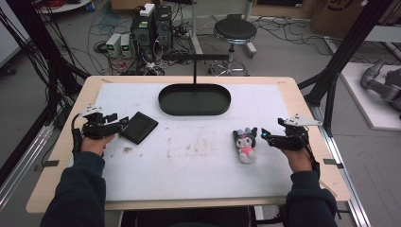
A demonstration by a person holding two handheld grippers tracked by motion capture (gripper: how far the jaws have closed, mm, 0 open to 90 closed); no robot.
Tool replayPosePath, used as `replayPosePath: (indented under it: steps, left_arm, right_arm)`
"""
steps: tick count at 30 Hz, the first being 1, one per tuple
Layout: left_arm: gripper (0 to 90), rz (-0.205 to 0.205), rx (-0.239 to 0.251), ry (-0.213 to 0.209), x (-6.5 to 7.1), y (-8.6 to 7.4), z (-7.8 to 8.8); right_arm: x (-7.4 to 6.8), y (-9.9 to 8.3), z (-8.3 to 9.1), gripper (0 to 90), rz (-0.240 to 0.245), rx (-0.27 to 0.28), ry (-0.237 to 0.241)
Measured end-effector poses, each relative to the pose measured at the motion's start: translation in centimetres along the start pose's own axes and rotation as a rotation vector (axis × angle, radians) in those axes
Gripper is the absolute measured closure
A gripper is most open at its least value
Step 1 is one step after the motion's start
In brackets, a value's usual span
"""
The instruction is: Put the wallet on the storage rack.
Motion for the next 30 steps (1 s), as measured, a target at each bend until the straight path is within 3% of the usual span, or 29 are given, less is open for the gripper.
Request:
replayPosePath:
  steps: [5,7,8,10,12,13,14,17,20,21,25,26,28,30]
  left_arm:
    - [45.0,-0.014,-0.11,0.02,-0.9,-1.4,-1.8]
    - [47.3,-0.013,-0.121,0.028,-1.1,-1.6,-2.0]
    - [48.3,-0.004,-0.165,0.032,-1.3,-2.3,-2.3]
    - [49.8,0.007,-0.172,0.022,-1.4,-2.5,-2.5]
    - [50.8,0.05,-0.17,-0.007,-1.4,-2.6,-2.5]
    - [59.4,0.07,-0.171,-0.031,-1.4,-2.7,-2.5]
    - [61.2,0.096,-0.167,-0.052,-1.3,-2.7,-2.5]
    - [64.0,0.128,-0.165,-0.064,-1.4,-2.8,-2.4]
    - [68.2,0.126,-0.166,-0.064,-1.4,-2.7,-2.2]
    - [75.1,0.125,-0.164,-0.066,-1.3,-2.7,-2.2]
    - [79.0,0.123,-0.132,-0.083,-1.1,-2.1,-1.8]
    - [80.0,0.132,-0.09,-0.1,-0.9,-1.4,-1.4]
    - [81.1,0.132,-0.08,-0.101,-0.9,-1.3,-1.3]
    - [81.8,0.114,0.0,-0.09,-0.6,0.1,-0.4]
  right_arm:
    - [-0.1,0.0,0.0,20.8,0.0,0.001,0.005]
    - [-0.1,0.0,0.0,20.8,0.0,0.0,0.006]
    - [-0.2,0.0,0.0,20.7,0.005,-0.002,0.013]
    - [-0.3,-0.1,0.0,20.8,0.009,-0.005,0.018]
    - [-0.3,-0.1,0.0,20.8,0.01,-0.005,0.018]
    - [-0.4,-0.1,0.0,20.8,0.01,-0.007,0.021]
    - [-0.5,-0.1,0.0,20.8,0.013,-0.008,0.021]
    - [-0.6,-0.1,-0.1,20.8,0.017,-0.011,0.024]
    - [-0.6,-0.1,-0.1,20.8,0.019,-0.012,0.023]
    - [-0.6,-0.1,-0.1,20.8,0.015,-0.012,0.022]
    - [-0.5,-0.1,0.0,20.8,0.012,-0.013,0.02]
    - [-0.4,-0.1,0.0,20.8,0.012,-0.011,0.02]
    - [-0.4,-0.1,0.0,20.8,0.011,-0.011,0.019]
    - [-0.5,-0.1,0.0,20.8,0.009,-0.009,0.021]
Point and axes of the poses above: each handheld gripper's, and its own axes: z roughly backward along the jaws, y roughly out of its top, x roughly to its right, the point moved 9 cm from there along -z, roughly forward along the jaws, and after that the axes turned 1 degree about -z, right-handed, at the moved point
